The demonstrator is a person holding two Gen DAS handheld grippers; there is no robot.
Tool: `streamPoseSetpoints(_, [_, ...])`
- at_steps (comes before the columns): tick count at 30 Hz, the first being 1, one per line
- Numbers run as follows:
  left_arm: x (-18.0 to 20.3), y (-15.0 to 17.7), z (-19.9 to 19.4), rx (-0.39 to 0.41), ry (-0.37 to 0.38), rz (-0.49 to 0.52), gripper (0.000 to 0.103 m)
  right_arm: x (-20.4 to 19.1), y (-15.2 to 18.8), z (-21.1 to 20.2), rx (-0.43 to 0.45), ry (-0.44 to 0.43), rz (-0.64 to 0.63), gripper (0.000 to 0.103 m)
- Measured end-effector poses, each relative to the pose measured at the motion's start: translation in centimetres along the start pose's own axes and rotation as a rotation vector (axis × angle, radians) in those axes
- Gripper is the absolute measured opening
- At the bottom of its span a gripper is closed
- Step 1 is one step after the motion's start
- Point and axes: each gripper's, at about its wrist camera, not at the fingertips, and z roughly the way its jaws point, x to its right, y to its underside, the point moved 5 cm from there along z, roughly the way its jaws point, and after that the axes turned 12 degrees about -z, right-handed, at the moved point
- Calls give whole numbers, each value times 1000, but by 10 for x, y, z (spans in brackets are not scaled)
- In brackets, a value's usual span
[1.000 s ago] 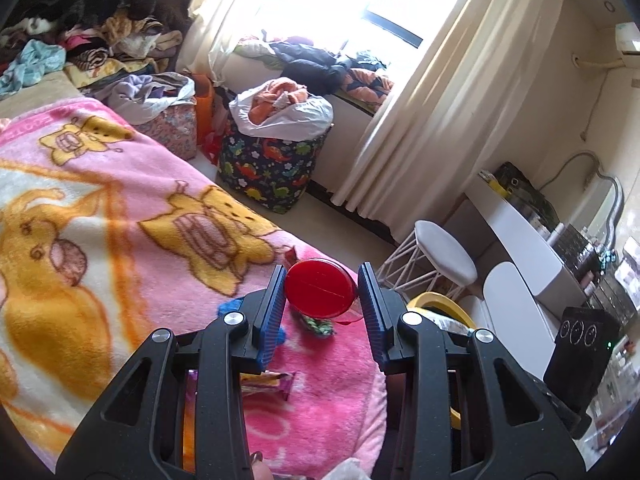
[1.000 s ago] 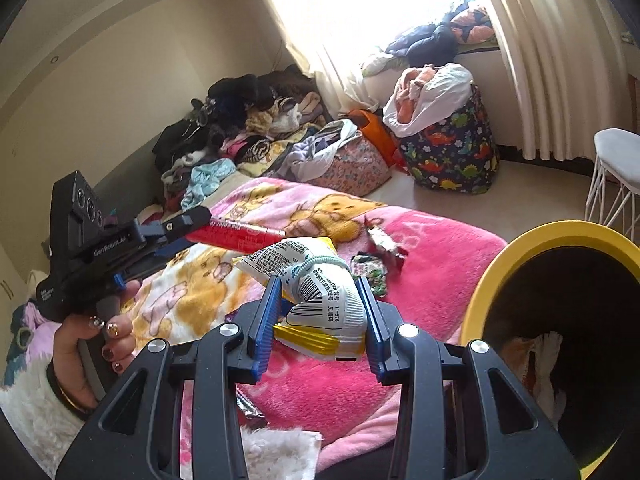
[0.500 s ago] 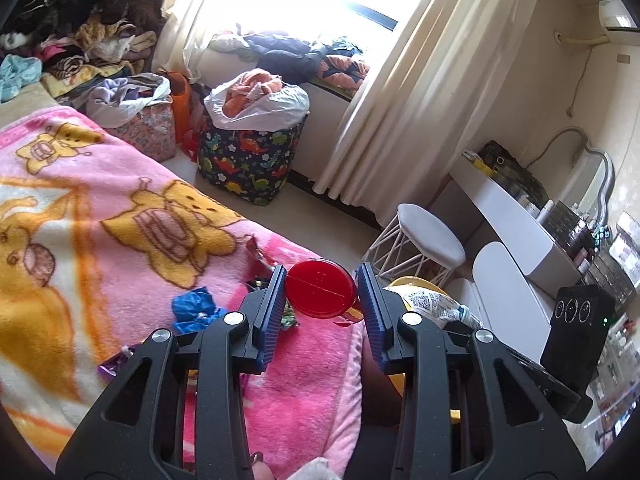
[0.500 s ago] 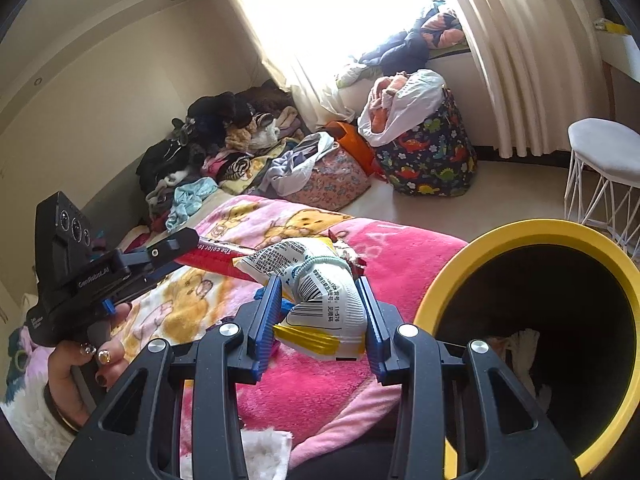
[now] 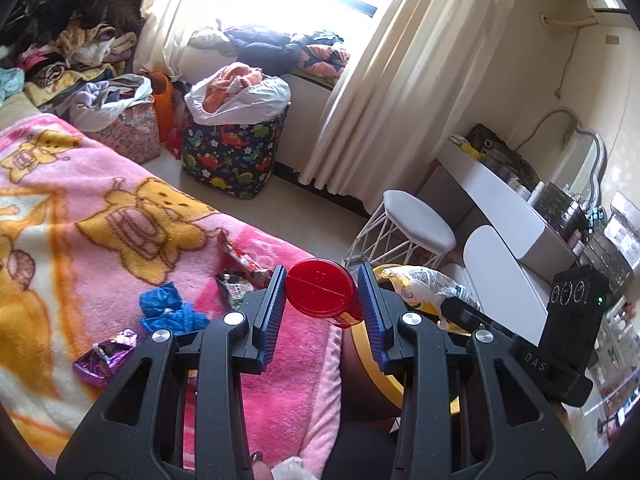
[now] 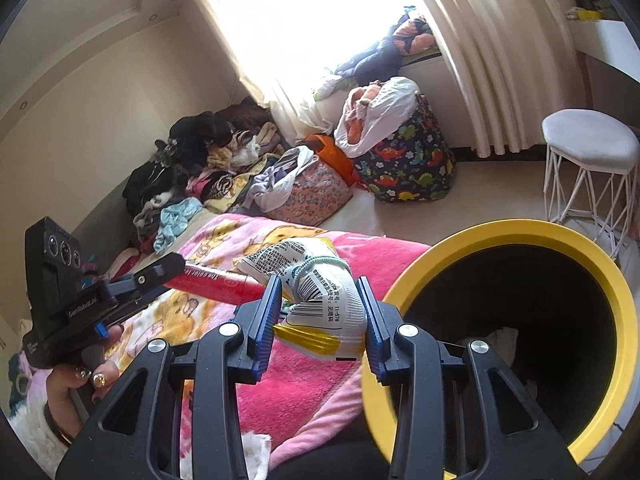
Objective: Collect trash
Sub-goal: 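Carry the red tube and white chip bag over the yellow bin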
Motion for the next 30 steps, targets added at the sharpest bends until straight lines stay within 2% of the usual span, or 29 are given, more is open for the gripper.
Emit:
streamPoseSetpoints(14, [29,15,16,-38,23,56,29,29,1,-15,35,58,45,36])
streamPoseSetpoints(22, [41,25,28,-64,29,86,29,48,6,-23,33,137,47,36])
streamPoseSetpoints(30, [53,38,40,-95,37,110,29,68,12,-28,38,179,84,36])
